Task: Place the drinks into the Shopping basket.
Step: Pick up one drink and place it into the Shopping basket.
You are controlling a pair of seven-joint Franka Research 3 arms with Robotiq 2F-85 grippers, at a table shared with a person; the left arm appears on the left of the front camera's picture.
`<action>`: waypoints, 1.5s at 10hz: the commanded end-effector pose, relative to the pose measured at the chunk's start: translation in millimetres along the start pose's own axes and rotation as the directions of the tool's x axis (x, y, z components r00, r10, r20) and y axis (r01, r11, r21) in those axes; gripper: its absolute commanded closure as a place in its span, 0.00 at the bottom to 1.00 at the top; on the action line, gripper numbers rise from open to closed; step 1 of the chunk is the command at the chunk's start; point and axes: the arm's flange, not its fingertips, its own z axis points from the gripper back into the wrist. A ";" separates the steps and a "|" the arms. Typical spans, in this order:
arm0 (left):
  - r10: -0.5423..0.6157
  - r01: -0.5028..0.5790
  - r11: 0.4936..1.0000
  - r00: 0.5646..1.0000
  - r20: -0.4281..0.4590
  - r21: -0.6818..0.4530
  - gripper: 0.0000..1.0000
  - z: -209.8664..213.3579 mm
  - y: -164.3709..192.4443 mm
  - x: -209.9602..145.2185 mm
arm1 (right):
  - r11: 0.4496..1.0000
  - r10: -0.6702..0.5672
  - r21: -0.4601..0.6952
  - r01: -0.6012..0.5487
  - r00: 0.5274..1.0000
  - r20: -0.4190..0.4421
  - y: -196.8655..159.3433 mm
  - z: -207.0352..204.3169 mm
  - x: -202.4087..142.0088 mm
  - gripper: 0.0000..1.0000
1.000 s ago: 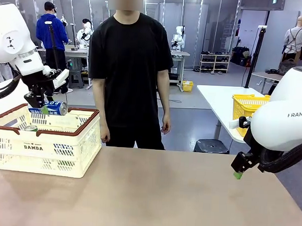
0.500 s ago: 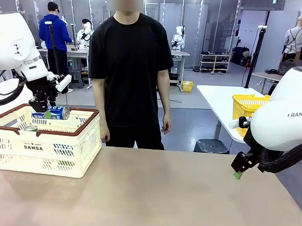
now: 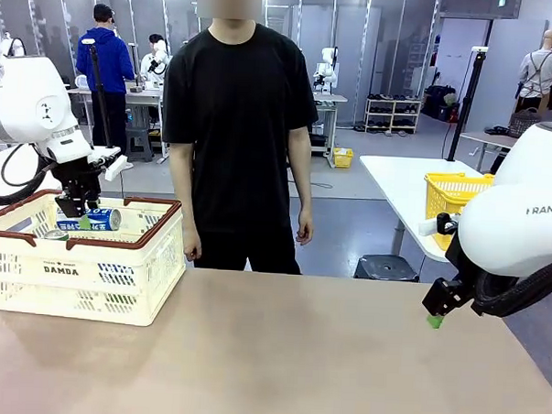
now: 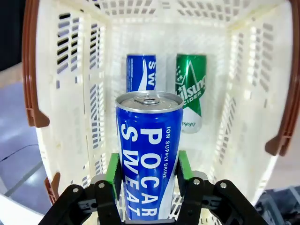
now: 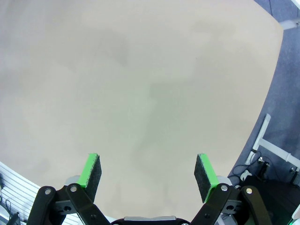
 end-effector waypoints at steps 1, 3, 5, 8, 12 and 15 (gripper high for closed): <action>0.028 -0.027 0.999 0.999 0.025 -0.036 0.44 -1.8 19.4 -4.2 | 1.000 0.004 0.000 -0.004 1.000 0.000 -0.9 -1.0 -2.3 0.00; 0.011 -0.008 0.997 0.999 0.038 -0.073 0.44 -21.3 26.1 -5.4 | 1.000 0.004 0.000 -0.004 1.000 0.000 -0.9 -1.0 -2.3 0.00; 0.003 0.001 0.995 0.999 0.042 -0.099 0.44 -45.5 35.8 -2.6 | 1.000 0.004 0.000 -0.004 1.000 0.000 -0.9 -1.0 -2.3 0.00; -0.005 0.010 0.989 0.999 0.035 -0.147 0.44 -78.6 41.2 1.1 | 1.000 0.004 0.000 -0.004 1.000 0.000 -0.9 -1.0 -2.3 0.00; 0.015 -0.020 0.984 0.999 -0.030 -0.177 0.44 -111.0 42.2 -7.6 | 1.000 0.004 0.000 -0.004 1.000 0.000 -0.9 -1.0 -2.3 0.00; 0.016 -0.014 0.982 1.000 0.006 -0.191 0.44 -130.4 38.0 -7.6 | 1.000 0.004 0.000 -0.004 1.000 0.000 -0.9 -1.0 -2.3 0.00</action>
